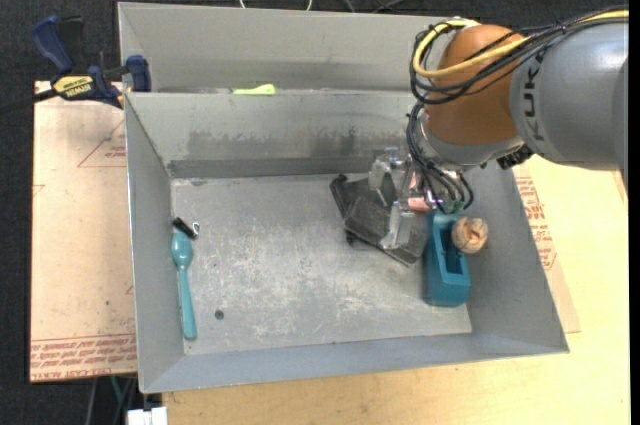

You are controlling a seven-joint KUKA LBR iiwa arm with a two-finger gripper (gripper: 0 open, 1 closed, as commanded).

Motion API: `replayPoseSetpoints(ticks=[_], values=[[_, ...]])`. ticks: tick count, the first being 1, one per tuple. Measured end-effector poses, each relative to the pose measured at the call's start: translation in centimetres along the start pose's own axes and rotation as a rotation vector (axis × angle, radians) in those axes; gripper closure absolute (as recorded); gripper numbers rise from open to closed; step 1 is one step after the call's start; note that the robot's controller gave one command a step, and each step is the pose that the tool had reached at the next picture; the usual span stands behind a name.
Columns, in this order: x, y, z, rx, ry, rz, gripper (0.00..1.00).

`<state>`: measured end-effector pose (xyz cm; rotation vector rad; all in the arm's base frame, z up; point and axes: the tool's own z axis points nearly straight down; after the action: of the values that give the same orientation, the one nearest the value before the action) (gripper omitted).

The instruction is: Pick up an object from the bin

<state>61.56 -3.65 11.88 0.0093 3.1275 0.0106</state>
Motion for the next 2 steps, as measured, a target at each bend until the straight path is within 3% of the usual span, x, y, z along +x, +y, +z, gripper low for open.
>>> replayPoseSetpoints(ticks=[1,2], values=[[2.25,-2.67,3.48,0.000,0.000,-0.098,0.00],[2.01,-2.75,4.23,0.000,-0.001,-0.133,0.00]])
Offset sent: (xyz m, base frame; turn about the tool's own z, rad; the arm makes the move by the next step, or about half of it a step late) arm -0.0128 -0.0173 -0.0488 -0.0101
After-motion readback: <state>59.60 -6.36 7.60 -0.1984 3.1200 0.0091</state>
